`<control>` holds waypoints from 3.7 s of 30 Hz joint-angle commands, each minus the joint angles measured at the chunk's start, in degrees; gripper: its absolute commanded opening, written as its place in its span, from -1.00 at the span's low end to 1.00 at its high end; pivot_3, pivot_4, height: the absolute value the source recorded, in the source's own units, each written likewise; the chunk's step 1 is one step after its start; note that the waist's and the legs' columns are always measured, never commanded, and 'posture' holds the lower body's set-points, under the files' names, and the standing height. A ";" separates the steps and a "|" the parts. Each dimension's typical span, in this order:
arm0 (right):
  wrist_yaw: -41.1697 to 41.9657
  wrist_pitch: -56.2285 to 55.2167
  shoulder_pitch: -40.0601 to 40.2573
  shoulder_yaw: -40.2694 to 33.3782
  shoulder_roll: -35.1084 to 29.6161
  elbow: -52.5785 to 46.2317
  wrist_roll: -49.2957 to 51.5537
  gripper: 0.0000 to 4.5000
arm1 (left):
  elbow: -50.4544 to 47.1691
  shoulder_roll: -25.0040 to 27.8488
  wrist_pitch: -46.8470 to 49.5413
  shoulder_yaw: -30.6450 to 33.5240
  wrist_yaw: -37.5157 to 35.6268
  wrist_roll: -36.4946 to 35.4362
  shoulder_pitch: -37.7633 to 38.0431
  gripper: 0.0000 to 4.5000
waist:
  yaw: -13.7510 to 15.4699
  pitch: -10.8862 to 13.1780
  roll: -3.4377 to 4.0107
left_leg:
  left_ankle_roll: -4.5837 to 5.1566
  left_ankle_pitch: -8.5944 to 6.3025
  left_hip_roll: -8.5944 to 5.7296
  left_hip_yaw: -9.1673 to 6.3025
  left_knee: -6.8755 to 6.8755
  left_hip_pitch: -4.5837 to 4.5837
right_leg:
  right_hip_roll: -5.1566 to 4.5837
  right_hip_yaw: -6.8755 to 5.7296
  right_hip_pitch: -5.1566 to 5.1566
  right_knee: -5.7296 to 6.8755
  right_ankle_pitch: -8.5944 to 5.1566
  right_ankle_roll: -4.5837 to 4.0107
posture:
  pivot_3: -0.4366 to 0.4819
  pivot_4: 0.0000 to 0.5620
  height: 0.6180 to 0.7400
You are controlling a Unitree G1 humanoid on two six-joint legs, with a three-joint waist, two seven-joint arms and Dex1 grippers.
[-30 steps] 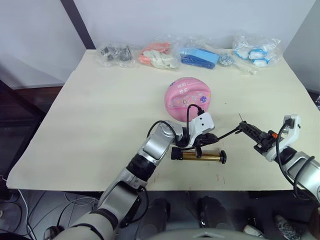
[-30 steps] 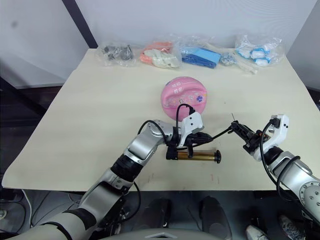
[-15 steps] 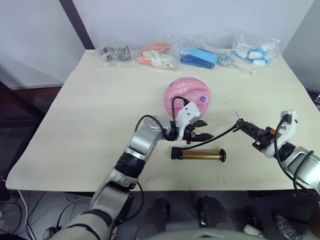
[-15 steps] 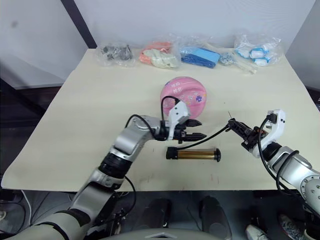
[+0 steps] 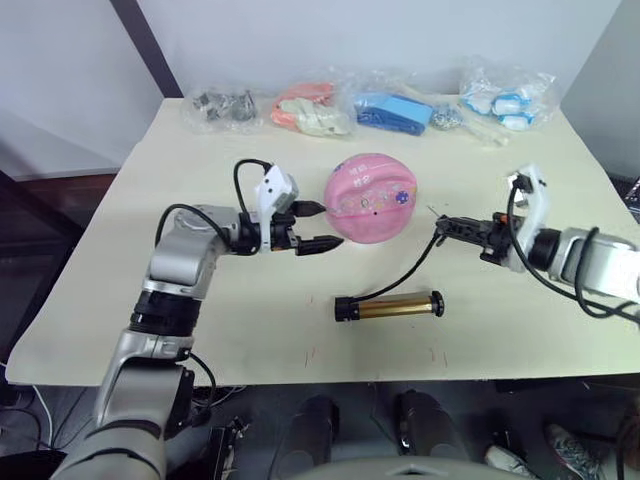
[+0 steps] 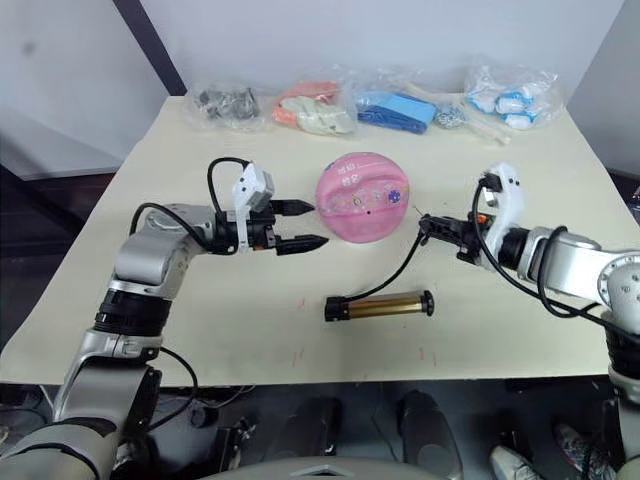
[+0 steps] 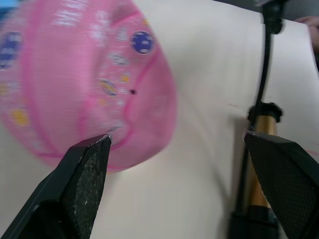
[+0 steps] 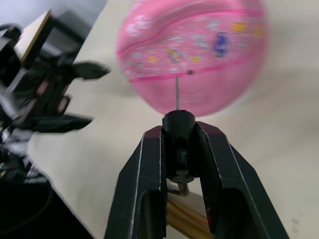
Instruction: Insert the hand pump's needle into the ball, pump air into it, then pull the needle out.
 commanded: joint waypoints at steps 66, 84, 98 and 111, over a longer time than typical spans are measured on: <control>-25.00 -9.18 -7.39 -1.19 34.69 20.51 2.11 -0.86 | 40.80 -8.77 -28.79 -7.46 2.91 22.71 -27.96 -1.00 | -2.15 0.01 -0.08 | 0.04 0.03 -0.27 0.05 0.75 -0.56 | 0.03 0.10 -0.74 1.02 0.06 -0.04 | -0.05 -0.47 1.00; -25.49 -6.15 -8.41 -1.99 35.07 23.21 1.51 -0.86 | 38.60 -8.74 -29.76 -6.76 2.88 22.56 -26.60 -1.00 | -2.15 0.01 -0.08 | 0.04 0.03 -0.27 0.05 0.76 -0.56 | 0.03 0.11 -0.74 1.02 0.06 -0.04 | -0.05 -0.47 1.00; -28.26 -4.06 -9.64 -3.77 36.18 27.11 1.43 -0.86 | 36.08 -8.31 -30.02 -6.29 1.96 22.05 -24.98 -1.00 | -2.16 0.00 -0.07 | 0.04 0.03 -0.27 0.05 0.76 -0.55 | 0.03 0.11 -0.74 1.04 0.06 -0.05 | -0.05 -0.47 1.00; -30.63 -3.70 -9.12 -4.82 36.53 25.93 2.67 -0.86 | 35.26 -8.22 -29.66 -6.21 1.89 21.77 -24.49 -1.00 | -2.16 0.00 -0.06 | 0.04 0.03 -0.27 0.05 0.77 -0.55 | 0.03 0.11 -0.74 1.04 0.06 -0.04 | -0.05 -0.47 1.00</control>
